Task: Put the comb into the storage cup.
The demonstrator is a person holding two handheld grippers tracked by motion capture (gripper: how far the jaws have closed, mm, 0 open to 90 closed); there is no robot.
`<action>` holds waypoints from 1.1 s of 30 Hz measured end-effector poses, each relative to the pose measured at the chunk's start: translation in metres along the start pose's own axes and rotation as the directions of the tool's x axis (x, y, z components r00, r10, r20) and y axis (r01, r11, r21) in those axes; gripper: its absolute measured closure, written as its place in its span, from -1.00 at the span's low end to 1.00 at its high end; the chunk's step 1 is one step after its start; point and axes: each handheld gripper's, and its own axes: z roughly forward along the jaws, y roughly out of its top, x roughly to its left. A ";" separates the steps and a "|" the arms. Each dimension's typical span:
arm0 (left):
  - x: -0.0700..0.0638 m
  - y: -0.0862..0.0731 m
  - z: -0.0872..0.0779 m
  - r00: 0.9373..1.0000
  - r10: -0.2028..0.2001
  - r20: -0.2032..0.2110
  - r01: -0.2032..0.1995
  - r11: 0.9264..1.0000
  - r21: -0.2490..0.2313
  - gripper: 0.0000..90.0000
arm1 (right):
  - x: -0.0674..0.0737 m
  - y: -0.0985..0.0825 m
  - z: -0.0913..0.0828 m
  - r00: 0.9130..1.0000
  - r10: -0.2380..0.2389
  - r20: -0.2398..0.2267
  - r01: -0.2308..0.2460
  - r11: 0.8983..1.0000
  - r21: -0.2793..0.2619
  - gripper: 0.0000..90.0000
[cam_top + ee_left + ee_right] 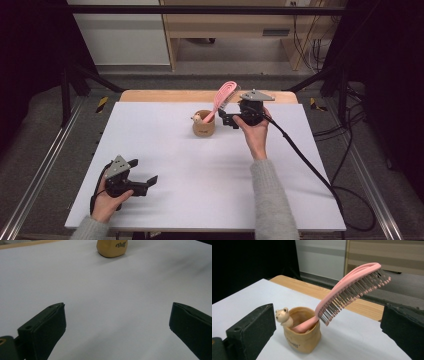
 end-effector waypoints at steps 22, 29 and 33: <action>0.000 0.000 0.001 1.000 0.000 0.005 0.000 1.000 0.000 -0.98 | 0.005 -0.023 -0.047 0.994 -0.063 -0.085 0.063 0.998 -0.006 -0.99; 0.000 0.000 0.001 1.000 0.003 0.006 -0.003 1.000 -0.002 -0.98 | 0.006 -0.035 -0.057 0.991 -0.077 -0.105 0.077 0.997 -0.003 -0.99; -0.001 0.000 0.001 1.000 0.004 0.009 -0.004 1.000 -0.002 -0.98 | 0.006 -0.043 -0.062 0.990 -0.084 -0.111 0.084 0.996 -0.003 -0.99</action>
